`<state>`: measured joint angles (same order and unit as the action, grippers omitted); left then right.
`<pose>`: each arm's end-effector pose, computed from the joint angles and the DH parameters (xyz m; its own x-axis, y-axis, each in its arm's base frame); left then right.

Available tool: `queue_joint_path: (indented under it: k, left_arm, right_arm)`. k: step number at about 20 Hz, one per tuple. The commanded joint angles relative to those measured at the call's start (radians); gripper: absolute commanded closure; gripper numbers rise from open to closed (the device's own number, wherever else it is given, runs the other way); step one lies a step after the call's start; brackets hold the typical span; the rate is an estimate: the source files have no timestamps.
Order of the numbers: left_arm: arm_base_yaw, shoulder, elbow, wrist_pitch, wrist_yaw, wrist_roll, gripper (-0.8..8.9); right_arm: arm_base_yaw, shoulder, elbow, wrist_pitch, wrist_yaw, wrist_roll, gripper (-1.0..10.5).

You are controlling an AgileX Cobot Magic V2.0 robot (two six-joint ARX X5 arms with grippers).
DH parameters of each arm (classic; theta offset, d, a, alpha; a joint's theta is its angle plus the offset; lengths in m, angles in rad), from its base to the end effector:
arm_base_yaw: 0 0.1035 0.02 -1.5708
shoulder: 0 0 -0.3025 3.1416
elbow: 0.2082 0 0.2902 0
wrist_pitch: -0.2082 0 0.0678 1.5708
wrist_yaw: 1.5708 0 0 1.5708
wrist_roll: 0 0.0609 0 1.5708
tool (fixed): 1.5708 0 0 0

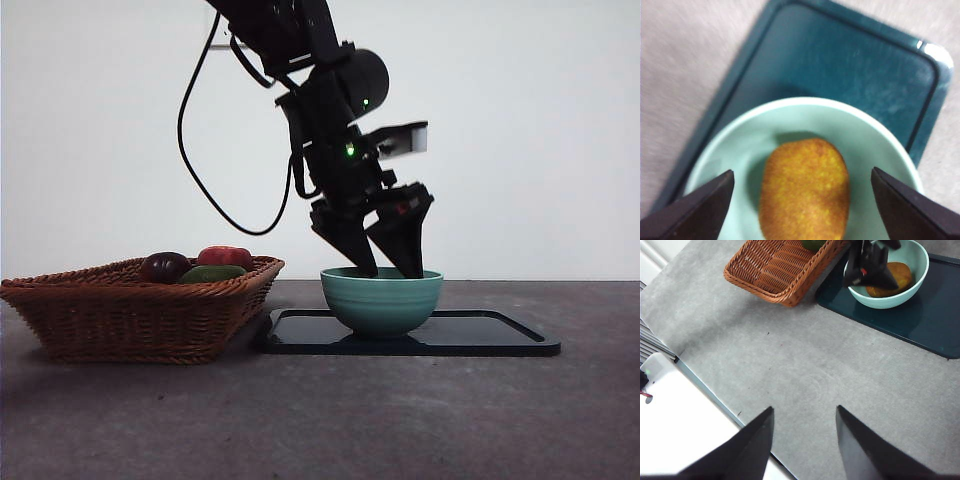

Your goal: Pick up the wifruite, put it on the bowl, pick up the plate, put it on desk

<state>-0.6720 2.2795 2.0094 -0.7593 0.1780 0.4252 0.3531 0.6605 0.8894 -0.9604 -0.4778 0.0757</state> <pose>0.4412 -0.3648 0.2057 0.2867 -0.4543 -0.8434 0.8999 0.4298 0.0743 0.1167 0.0729 0.3305 0.4611 0.6600 -0.5932 -0.5790 0.7303 0.3626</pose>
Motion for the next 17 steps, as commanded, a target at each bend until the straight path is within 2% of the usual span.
queue_joint_path:
  k: [1, 14, 17]
  left_arm:
    - [-0.01, 0.049, 0.029, -0.004, -0.002, 0.009, 3.77]
    - [-0.009, 0.076, 0.029, -0.005, -0.002, 0.008, 3.78]
    - [-0.009, 0.076, 0.029, -0.003, -0.003, 0.007, 4.23]
  right_arm:
    - [0.006, 0.004, 0.01, 0.005, -0.005, 0.002, 7.5]
    - [0.006, 0.003, 0.01, 0.006, -0.005, -0.002, 7.5]
    - [0.006, 0.003, 0.01, 0.01, -0.005, -0.002, 7.5]
